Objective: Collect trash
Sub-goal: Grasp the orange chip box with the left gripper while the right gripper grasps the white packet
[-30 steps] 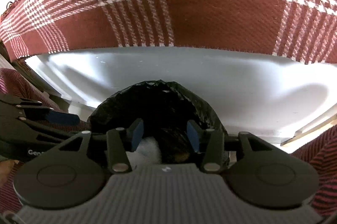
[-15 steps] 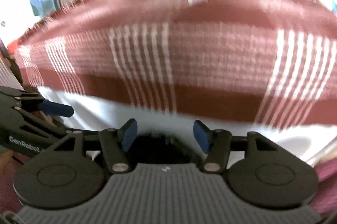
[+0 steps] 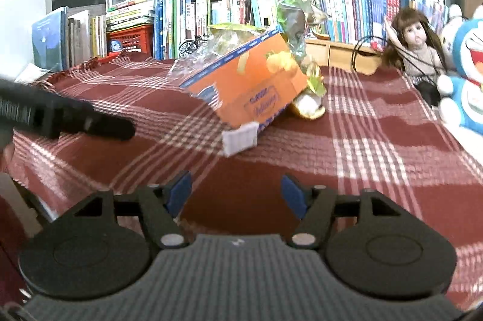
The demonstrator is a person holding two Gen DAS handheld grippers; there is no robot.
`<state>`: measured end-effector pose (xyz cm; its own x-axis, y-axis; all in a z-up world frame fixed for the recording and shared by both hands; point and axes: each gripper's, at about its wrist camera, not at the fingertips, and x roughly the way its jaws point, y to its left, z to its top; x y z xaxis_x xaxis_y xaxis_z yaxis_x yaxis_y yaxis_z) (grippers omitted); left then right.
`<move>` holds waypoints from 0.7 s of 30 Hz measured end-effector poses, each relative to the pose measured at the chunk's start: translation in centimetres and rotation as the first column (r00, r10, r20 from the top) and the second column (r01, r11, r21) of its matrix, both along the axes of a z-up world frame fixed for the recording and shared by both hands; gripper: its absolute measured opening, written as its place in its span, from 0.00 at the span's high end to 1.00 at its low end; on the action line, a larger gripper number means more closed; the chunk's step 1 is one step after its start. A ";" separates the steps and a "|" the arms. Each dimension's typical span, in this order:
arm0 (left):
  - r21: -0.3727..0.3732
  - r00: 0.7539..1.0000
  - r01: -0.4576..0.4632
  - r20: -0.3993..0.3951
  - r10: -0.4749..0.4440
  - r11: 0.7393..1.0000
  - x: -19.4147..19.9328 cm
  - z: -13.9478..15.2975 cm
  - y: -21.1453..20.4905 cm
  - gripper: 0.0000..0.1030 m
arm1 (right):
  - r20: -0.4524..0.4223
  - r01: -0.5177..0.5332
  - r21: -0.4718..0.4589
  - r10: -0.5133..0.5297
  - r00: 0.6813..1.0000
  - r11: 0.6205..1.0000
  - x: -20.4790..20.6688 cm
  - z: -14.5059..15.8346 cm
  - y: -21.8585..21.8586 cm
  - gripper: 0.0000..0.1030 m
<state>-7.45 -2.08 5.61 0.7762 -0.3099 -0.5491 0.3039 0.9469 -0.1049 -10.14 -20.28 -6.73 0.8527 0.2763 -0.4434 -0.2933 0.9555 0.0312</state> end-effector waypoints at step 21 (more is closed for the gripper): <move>0.006 0.992 0.116 -0.047 -0.115 0.993 14.4 -1.3 -5.0 0.08 | -0.007 -0.054 -0.021 0.054 0.999 0.998 7.9 -1.8 0.5 0.21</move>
